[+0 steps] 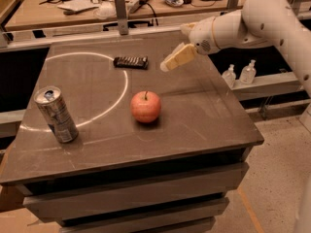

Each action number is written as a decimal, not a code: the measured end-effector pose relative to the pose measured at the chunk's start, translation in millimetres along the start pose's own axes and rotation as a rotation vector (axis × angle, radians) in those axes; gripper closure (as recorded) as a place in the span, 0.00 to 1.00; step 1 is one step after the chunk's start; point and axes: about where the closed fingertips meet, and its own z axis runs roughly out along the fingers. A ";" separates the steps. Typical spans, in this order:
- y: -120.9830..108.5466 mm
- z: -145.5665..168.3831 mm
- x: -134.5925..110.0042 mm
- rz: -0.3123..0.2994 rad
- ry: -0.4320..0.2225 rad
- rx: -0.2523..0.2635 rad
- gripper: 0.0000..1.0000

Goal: Move rxbar chocolate near redbull can

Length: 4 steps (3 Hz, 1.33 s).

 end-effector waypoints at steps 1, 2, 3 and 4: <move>-19.5 29.4 5.6 -0.014 -0.034 -0.041 0.00; -28.9 56.3 7.1 -0.018 -0.049 -0.099 0.00; -30.1 77.1 6.7 -0.014 -0.039 -0.155 0.00; -27.0 94.5 5.7 0.004 -0.008 -0.190 0.00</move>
Offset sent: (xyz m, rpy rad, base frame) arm 0.0817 0.0398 -0.0317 0.0537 0.0381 0.1716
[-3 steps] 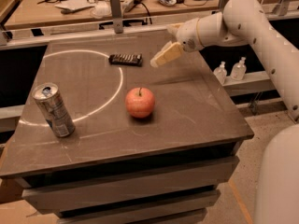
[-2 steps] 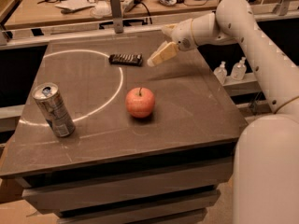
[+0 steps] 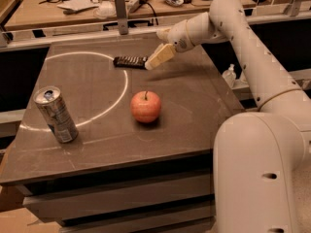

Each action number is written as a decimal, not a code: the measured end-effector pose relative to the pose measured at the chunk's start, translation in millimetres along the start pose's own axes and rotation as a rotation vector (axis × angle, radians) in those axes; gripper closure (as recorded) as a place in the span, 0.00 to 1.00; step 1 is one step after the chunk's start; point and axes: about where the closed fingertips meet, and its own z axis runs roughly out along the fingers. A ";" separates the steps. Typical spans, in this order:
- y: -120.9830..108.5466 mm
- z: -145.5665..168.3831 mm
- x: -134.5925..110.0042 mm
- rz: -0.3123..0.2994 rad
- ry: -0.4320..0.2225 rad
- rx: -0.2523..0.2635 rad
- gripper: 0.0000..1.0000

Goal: Move rxbar chocolate near redbull can

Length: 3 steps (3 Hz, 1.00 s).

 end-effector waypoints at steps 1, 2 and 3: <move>1.2 16.6 0.1 0.016 0.031 -0.019 0.00; 3.5 41.4 3.5 0.020 0.059 -0.037 0.00; 8.2 57.0 9.4 0.021 0.081 -0.056 0.02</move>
Offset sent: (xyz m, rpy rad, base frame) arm 0.0132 0.0418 -0.0272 -0.0633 0.0477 0.0103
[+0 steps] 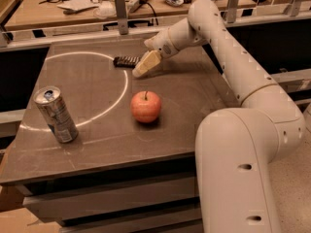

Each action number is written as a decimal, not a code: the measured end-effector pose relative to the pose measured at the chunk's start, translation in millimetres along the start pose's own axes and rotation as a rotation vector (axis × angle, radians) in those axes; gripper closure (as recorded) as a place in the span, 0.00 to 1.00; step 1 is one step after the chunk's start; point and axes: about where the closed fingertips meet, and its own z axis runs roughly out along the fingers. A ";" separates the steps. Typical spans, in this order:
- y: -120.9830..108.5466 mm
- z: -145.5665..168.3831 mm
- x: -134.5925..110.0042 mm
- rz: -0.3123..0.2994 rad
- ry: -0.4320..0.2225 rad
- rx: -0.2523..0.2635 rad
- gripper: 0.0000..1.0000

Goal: Move rxbar chocolate near redbull can

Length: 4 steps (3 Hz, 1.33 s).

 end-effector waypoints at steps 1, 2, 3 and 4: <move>1.8 8.0 3.5 0.003 0.009 -0.008 0.24; 1.8 -0.5 -3.8 0.005 -0.011 -0.007 0.63; 1.8 -10.0 -11.4 -0.003 -0.028 -0.004 0.86; 26.0 -27.6 -31.8 -0.048 -0.066 -0.055 1.00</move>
Offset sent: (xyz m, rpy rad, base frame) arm 0.0016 -0.0026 -0.0019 0.0077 0.0156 -0.0134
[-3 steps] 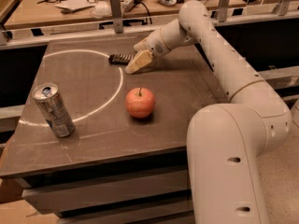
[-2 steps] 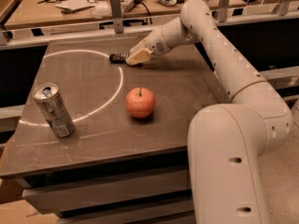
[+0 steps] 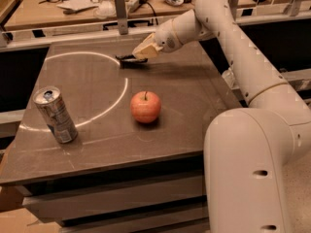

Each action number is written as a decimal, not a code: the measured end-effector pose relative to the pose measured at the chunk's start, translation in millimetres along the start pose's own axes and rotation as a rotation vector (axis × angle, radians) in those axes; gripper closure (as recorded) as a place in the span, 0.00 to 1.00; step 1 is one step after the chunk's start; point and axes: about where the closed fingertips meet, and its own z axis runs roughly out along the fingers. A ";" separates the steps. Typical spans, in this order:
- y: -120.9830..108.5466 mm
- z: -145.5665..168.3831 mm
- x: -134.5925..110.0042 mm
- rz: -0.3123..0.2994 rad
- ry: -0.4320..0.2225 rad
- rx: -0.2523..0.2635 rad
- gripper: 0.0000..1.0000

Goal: Move rxbar chocolate near redbull can

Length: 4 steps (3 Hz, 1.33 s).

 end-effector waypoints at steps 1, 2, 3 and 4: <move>34.2 -3.3 -15.8 -0.082 -0.078 -0.125 1.00; 74.8 -6.5 -23.9 -0.197 -0.155 -0.286 1.00; 107.6 -17.9 -29.2 -0.294 -0.199 -0.410 1.00; 119.6 -25.1 -31.7 -0.310 -0.173 -0.426 1.00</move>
Offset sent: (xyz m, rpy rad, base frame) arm -0.1290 0.0057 0.0275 0.2013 -0.0866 0.6416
